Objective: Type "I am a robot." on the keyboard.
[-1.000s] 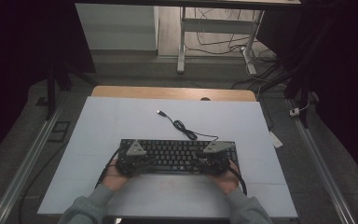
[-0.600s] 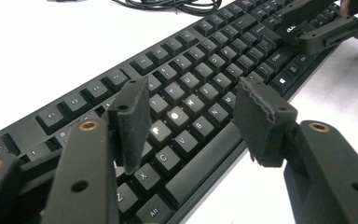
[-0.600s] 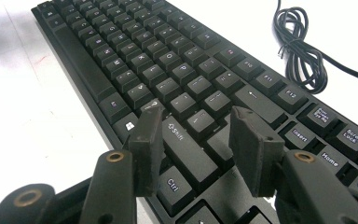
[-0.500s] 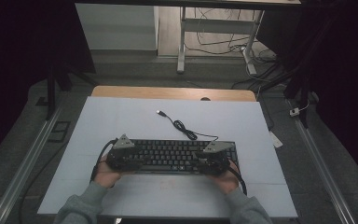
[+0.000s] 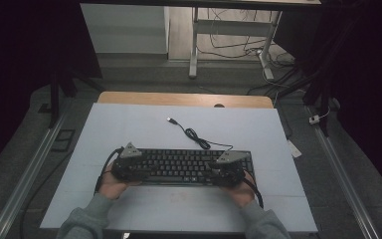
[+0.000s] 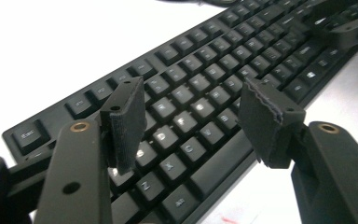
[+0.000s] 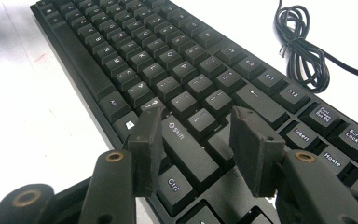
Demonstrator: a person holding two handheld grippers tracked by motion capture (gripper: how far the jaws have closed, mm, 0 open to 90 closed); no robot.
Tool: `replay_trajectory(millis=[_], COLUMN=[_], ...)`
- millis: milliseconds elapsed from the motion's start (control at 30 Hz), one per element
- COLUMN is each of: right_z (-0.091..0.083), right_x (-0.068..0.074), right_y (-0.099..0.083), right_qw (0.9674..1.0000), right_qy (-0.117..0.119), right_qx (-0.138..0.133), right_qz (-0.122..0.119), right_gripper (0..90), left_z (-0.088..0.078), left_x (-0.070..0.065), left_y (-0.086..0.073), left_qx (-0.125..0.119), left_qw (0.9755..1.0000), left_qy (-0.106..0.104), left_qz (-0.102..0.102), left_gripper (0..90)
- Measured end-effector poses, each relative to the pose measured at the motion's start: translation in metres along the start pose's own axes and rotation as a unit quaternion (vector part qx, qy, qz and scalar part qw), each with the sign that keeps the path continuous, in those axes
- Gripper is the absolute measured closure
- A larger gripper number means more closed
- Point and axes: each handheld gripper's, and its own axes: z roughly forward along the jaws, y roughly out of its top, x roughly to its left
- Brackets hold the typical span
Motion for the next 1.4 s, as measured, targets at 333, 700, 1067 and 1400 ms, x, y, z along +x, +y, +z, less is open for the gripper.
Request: replay_trajectory(millis=[333,700,1067,1400], right_z=[0.000,0.001,0.000,0.000], right_x=[0.000,0.000,0.000,0.000], right_y=[0.000,0.000,0.000,0.000], right_qw=[1.0000,1.0000,1.0000,1.0000], right_qy=[0.001,0.001,0.000,-0.001], right_qx=[0.001,0.001,0.000,0.000], right_qz=[0.000,0.000,-0.001,-0.001], right_gripper=[54.2,54.1,54.0,54.0], left_z=[-0.002,0.004,0.008,0.010], left_x=[0.017,0.022,0.026,0.027], left_y=[-0.006,-0.011,-0.014,-0.016], left_qx=[0.014,0.065,0.080,0.085], left_qw=[0.9994,0.9975,0.9957,0.9946], left_qy=[0.021,0.027,0.046,0.059], left_qz=[-0.023,-0.011,-0.012,-0.011], left_gripper=[45.3,83.3,88.7,88.7])
